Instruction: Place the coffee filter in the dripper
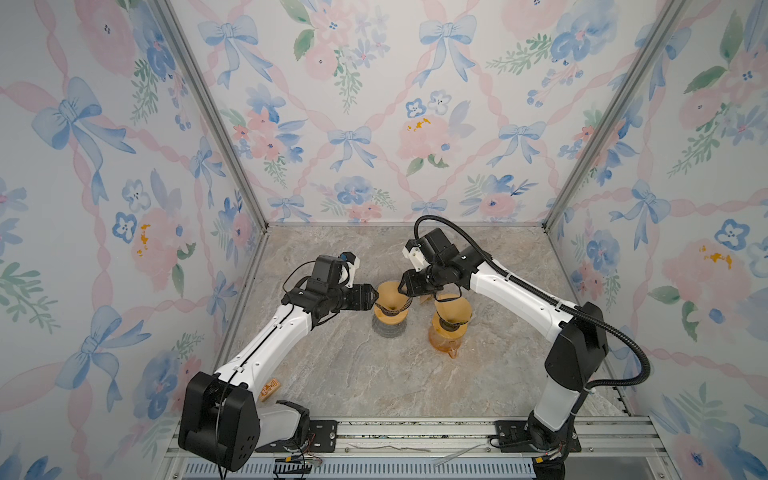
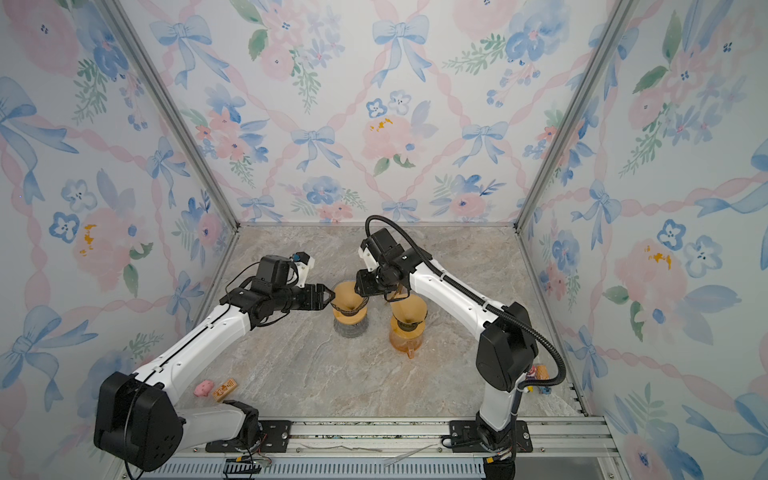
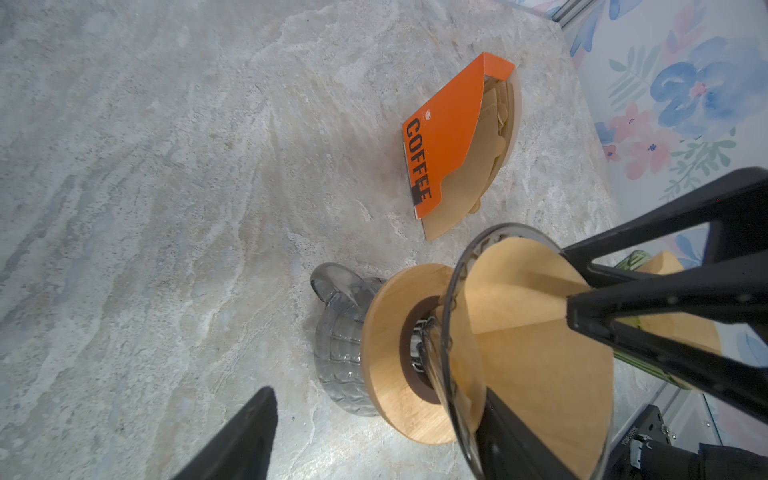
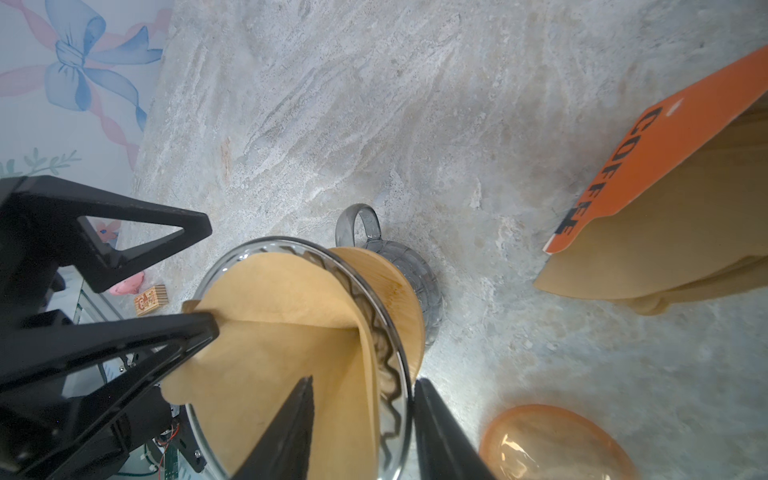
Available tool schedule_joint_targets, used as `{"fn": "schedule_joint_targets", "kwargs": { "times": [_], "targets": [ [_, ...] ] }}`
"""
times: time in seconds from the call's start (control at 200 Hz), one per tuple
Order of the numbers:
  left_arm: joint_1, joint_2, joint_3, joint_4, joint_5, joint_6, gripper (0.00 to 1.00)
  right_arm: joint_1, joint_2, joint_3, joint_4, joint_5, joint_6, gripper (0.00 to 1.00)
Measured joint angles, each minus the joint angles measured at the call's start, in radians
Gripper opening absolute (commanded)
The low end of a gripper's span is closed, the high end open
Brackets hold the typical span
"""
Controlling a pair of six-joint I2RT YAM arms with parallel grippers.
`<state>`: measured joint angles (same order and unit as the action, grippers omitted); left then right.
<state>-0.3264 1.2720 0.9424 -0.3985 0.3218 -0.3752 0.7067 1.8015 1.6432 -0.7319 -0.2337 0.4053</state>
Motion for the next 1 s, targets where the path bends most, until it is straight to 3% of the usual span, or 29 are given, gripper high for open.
{"fn": "schedule_joint_targets", "kwargs": {
  "times": [0.235,0.995],
  "targets": [
    [0.008,-0.019,-0.005,-0.001,0.001,0.000,0.77,0.000,0.000,0.000,0.011,-0.010,0.007,0.39],
    [0.014,-0.108,-0.027,0.000,0.035,-0.001,0.85,0.002,-0.034,-0.037,0.019,0.050,-0.002,0.50]
  ]
}}
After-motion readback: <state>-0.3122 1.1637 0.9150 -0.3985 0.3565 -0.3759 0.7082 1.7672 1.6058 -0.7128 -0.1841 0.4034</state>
